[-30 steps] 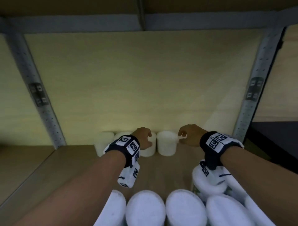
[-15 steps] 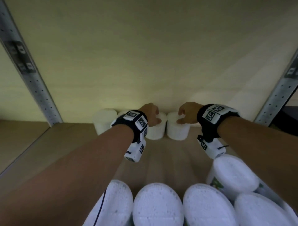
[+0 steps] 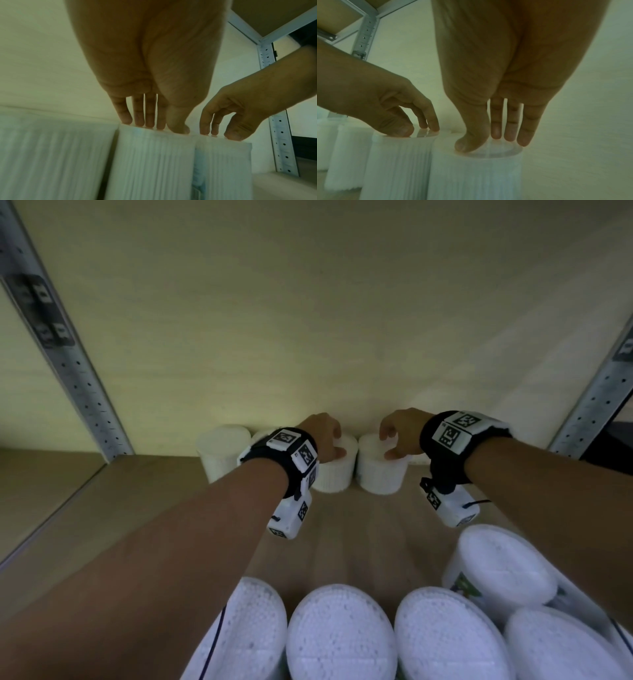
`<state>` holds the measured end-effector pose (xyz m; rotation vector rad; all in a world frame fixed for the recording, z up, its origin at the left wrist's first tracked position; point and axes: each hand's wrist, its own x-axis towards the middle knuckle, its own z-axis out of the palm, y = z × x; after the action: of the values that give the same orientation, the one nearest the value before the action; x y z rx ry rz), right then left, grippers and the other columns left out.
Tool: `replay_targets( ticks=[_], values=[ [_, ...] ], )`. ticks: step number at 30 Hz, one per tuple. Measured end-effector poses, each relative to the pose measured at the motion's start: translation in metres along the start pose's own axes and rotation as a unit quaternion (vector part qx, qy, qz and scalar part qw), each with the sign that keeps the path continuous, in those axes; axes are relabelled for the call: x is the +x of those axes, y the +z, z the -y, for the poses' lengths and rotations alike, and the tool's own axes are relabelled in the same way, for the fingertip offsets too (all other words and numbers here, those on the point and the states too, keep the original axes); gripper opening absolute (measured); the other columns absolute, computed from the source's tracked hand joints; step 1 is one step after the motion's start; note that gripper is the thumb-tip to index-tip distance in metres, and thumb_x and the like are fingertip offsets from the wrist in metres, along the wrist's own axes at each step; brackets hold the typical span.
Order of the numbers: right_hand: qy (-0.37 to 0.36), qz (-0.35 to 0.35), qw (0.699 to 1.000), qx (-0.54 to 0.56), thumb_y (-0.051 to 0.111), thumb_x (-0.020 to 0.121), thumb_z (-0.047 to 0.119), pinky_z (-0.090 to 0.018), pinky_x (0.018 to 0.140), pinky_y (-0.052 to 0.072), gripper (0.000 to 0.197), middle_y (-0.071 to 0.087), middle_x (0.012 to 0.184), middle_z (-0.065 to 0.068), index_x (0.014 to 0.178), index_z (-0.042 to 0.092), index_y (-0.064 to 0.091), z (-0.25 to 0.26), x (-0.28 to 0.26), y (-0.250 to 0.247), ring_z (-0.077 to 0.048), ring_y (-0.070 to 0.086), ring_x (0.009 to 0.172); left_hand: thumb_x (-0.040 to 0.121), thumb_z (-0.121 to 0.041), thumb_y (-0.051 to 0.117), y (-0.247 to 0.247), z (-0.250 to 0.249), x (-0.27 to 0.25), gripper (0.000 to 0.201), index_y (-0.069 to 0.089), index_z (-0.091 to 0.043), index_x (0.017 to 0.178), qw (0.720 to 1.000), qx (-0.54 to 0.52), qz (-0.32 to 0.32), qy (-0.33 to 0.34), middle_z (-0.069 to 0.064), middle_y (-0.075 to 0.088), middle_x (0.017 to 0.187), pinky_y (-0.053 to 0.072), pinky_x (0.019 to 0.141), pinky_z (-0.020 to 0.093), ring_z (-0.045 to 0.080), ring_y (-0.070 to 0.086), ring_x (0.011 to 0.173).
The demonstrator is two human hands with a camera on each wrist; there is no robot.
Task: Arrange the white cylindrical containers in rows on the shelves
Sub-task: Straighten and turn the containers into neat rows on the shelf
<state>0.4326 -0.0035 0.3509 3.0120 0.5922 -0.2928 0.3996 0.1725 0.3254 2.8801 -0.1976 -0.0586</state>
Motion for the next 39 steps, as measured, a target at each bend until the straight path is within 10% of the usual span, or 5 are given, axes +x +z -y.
replay_targets(
  ticks=[6,17,31,39],
  values=[
    [-0.022,0.017,1.000,0.011,0.067,0.086,0.010,-0.031,0.099,0.043,0.050,0.049,0.139,-0.007,0.134,0.014,0.053,0.001,-0.002,-0.006,-0.025,0.050,0.126,0.092,-0.033,0.059,0.001,0.000,0.000,0.049,0.050,-0.009,0.133,1.000,-0.005,0.001,-0.010,0.011,0.041,0.142,0.036,0.104,0.032,0.027,0.044,0.130],
    [0.040,0.020,0.999,0.006,0.055,0.090,0.050,-0.039,0.107,0.042,0.066,0.049,0.141,-0.013,0.137,0.004,0.047,0.007,0.007,0.002,-0.029,0.050,0.126,0.092,-0.033,0.058,0.003,0.002,0.000,0.047,0.049,-0.010,0.132,1.000,-0.013,0.010,-0.011,0.010,0.040,0.141,0.036,0.105,0.034,0.027,0.042,0.129],
    [-0.017,0.038,0.999,0.022,0.060,0.088,0.006,-0.035,0.108,0.039,0.059,0.036,0.150,-0.007,0.143,0.016,0.041,0.004,0.006,-0.003,-0.028,0.039,0.136,0.091,-0.034,0.060,0.005,0.004,0.001,0.047,0.050,-0.011,0.130,1.000,-0.024,0.004,-0.007,0.010,0.042,0.139,0.036,0.107,0.036,0.028,0.042,0.129],
    [0.033,0.020,0.999,0.032,0.058,0.091,0.043,-0.033,0.105,0.039,0.065,0.042,0.146,-0.010,0.143,0.008,0.040,0.007,0.009,0.002,-0.027,0.045,0.130,0.090,-0.034,0.060,0.007,0.006,0.002,0.047,0.050,-0.011,0.130,0.999,-0.032,0.001,-0.008,0.010,0.042,0.138,0.037,0.106,0.036,0.028,0.042,0.129]
  ],
)
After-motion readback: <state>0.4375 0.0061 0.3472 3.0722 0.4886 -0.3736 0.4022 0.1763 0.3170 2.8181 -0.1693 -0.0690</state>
